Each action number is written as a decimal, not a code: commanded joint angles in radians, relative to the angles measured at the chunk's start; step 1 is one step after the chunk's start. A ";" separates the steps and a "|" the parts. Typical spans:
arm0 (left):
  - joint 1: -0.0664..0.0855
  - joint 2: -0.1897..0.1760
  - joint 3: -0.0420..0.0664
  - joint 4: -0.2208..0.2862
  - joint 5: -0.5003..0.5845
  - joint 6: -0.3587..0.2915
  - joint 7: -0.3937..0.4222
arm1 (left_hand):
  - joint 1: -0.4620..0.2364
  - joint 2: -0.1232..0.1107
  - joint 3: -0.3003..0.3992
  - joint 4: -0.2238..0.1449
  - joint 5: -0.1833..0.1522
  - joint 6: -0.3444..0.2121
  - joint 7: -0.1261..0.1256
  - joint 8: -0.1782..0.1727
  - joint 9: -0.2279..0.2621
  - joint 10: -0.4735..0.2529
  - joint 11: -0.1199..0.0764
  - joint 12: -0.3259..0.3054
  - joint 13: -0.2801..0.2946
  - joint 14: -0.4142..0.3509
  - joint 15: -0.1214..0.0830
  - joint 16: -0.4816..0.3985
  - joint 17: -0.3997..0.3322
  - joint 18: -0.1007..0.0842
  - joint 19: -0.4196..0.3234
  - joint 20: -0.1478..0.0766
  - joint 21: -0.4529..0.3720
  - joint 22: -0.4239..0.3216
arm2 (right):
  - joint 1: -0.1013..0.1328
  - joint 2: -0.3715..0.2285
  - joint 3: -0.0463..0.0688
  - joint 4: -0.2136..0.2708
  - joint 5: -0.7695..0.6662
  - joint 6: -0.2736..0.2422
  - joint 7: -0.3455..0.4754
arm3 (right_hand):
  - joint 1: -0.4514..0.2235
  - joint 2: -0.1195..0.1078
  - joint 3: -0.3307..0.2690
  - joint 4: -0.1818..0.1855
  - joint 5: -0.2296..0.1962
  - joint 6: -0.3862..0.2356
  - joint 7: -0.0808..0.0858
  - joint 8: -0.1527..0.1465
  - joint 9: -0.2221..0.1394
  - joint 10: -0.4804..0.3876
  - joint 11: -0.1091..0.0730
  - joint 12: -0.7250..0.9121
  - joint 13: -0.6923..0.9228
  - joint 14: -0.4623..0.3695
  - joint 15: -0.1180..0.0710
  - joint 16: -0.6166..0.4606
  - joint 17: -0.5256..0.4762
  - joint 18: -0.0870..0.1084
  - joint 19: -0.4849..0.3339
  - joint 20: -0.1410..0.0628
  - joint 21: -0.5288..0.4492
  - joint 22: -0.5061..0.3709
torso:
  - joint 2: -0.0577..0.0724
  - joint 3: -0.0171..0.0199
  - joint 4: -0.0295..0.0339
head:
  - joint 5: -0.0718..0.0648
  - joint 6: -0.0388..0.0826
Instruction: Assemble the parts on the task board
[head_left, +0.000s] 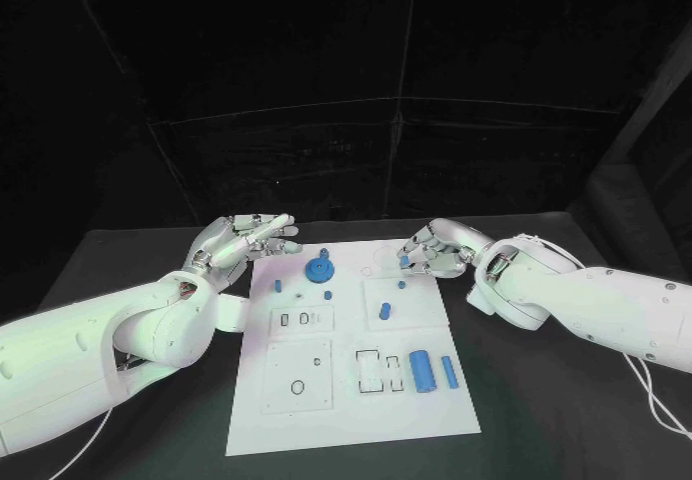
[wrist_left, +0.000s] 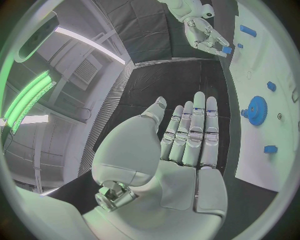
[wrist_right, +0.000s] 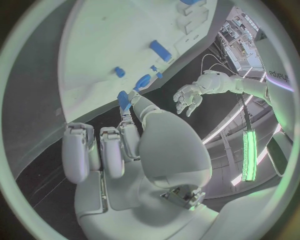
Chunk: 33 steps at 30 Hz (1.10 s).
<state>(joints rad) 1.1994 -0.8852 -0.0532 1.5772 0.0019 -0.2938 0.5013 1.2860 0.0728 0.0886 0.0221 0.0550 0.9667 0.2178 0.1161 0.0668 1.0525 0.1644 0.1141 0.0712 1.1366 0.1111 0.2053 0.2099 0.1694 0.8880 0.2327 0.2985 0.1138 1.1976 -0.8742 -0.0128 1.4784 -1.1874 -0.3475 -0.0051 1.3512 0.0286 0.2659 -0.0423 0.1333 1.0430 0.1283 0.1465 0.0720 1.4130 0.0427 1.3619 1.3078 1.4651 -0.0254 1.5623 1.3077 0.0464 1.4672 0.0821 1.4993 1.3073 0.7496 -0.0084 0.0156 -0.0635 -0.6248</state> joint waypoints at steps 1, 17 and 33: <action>0.001 0.000 0.000 -0.001 -0.002 0.013 0.000 | 0.004 0.008 0.006 0.002 0.005 0.007 0.003 -0.005 -0.001 0.004 0.000 -0.005 -0.001 0.006 0.003 -0.004 0.002 0.015 0.006 -0.001 -0.006 -0.001 | 0.005 0.011 0.001 0.066 0.003 -0.037 -0.093 | -0.011 0.000 0.008 0.002 0.003 0.006 -0.002 0.003 0.002 -0.010 -0.002 -0.005 0.005 0.103 -0.006 0.003 0.251 -0.006 0.024 -0.008 -0.002 0.065 | -0.003 -0.0006 -0.0013 | 0.005 -0.008; 0.002 0.004 0.000 -0.012 -0.002 0.010 0.001 | 0.002 0.008 0.011 -0.001 0.005 0.009 0.003 -0.007 -0.001 0.007 0.000 -0.008 -0.001 0.007 0.003 -0.008 0.004 0.015 0.008 -0.002 -0.009 -0.004 | 0.010 0.217 0.000 0.063 -0.085 0.057 -0.261 | -0.025 0.000 0.031 0.004 0.031 0.005 -0.002 -0.002 -0.001 -0.030 -0.002 -0.035 -0.026 0.103 -0.005 0.003 0.251 -0.002 0.016 -0.007 -0.011 0.044 | -0.023 -0.0114 0.0129 | 0.061 -0.031; 0.004 0.006 0.001 -0.012 -0.002 0.011 0.002 | 0.002 0.008 0.012 -0.001 0.005 0.009 0.003 -0.007 -0.001 0.007 0.000 -0.008 -0.001 0.007 0.003 -0.009 0.004 0.015 0.008 -0.002 -0.009 -0.004 | -0.001 0.332 -0.017 0.016 -0.158 0.121 -0.318 | -0.030 -0.007 0.033 0.003 0.035 0.007 -0.002 -0.002 -0.001 -0.031 -0.002 -0.037 -0.027 0.103 -0.006 0.002 0.250 -0.002 0.014 -0.008 -0.014 0.040 | -0.022 -0.0113 0.0147 | 0.090 -0.062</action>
<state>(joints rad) 1.2013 -0.8804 -0.0532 1.5652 0.0020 -0.2940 0.4968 1.2860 0.0728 0.0958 0.0207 0.0550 0.9705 0.2216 0.1161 0.0668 1.0525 0.1644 0.1101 0.0711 1.1365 0.1111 0.2004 0.2128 0.1695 0.8880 0.2327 0.2923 0.1109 1.1954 -0.5449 -0.0297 1.4947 -1.3134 -0.2617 -0.3076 1.3265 0.0229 0.2907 -0.0423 0.1652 1.0401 0.1269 0.1383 0.0696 1.3878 0.0428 1.3271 1.2805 1.4650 -0.0253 1.5623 1.3074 0.0463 1.4671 0.0822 1.4900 1.3073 0.7266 -0.0213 0.0314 0.0252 -0.6829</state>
